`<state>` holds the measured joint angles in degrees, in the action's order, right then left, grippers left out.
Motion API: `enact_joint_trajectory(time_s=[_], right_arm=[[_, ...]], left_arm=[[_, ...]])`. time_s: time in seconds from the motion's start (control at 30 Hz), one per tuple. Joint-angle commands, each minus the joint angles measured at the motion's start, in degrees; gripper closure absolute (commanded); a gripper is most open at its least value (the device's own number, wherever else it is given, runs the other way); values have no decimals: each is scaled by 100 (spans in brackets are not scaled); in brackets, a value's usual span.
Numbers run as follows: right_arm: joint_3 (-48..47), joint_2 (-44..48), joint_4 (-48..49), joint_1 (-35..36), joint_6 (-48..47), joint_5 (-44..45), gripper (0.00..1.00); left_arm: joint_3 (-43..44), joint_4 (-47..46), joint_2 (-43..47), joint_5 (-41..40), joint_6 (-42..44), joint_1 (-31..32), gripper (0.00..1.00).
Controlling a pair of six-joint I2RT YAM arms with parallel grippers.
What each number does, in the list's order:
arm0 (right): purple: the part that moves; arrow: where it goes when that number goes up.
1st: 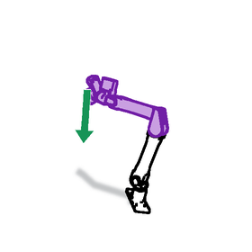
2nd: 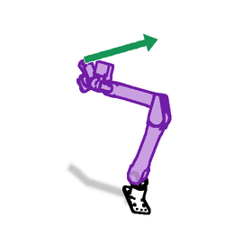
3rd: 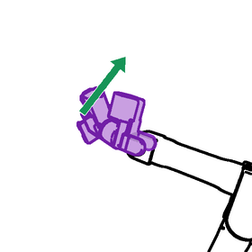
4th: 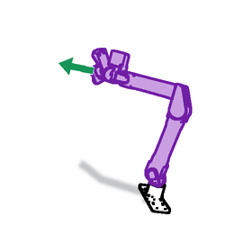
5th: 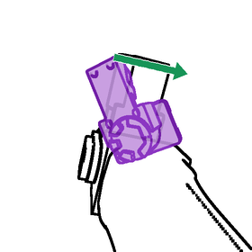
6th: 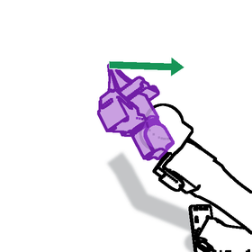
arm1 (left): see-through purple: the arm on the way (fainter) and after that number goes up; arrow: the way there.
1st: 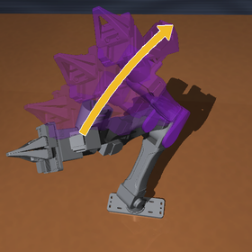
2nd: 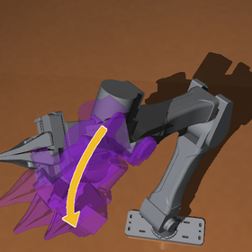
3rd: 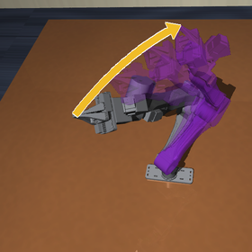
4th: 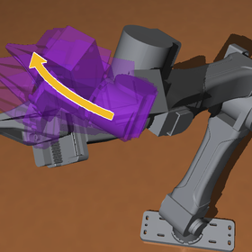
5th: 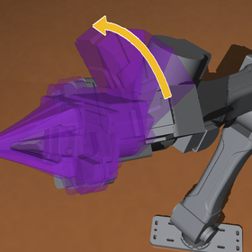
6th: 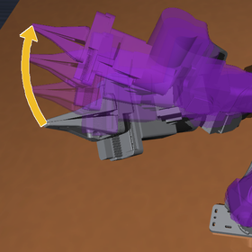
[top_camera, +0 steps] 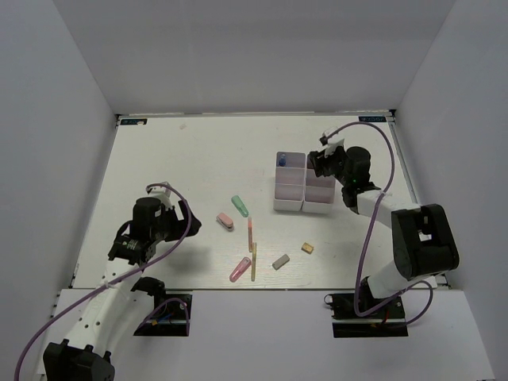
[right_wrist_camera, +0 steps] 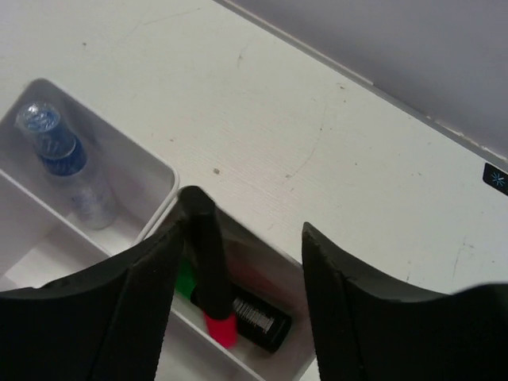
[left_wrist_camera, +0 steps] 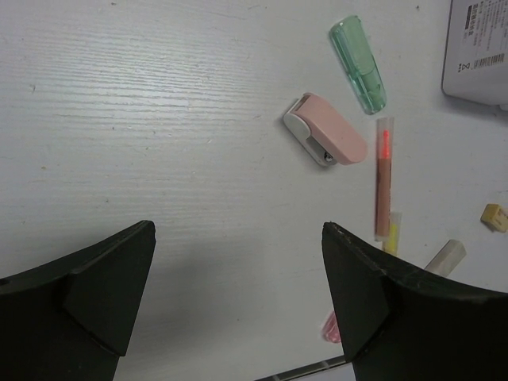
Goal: Sort the stationery into containers
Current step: Place the stationery into the container, then grab a piece of stationery with the left arm
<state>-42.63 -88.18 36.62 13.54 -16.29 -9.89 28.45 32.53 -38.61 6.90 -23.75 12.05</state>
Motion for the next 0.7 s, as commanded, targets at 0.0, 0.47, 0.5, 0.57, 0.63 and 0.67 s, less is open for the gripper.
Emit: enact_joint_trajectory(time_s=[0.0,0.47,0.5,0.57,0.63,0.67], right_arm=[[123,213,319,-97,91,-328,35],[37,1338,-620,-115,548,-865,33],[-121,1347,-1013,-106,548,-892,34],[-595,1444,-2006,-115,749,-927,64],[-1541,1383,-4047,-115,951,-944,100],[-1790,1339,-4971,-123,979,-1179,100]], left_arm=[[-58,-107,-32,163,63,-45,3],[205,-660,-823,822,-191,16,100],[344,-661,-989,735,-270,95,100],[642,-600,-1332,307,-341,409,100],[1065,-345,-1885,-46,-577,639,97],[1493,-5,-2035,-500,-718,840,71]])
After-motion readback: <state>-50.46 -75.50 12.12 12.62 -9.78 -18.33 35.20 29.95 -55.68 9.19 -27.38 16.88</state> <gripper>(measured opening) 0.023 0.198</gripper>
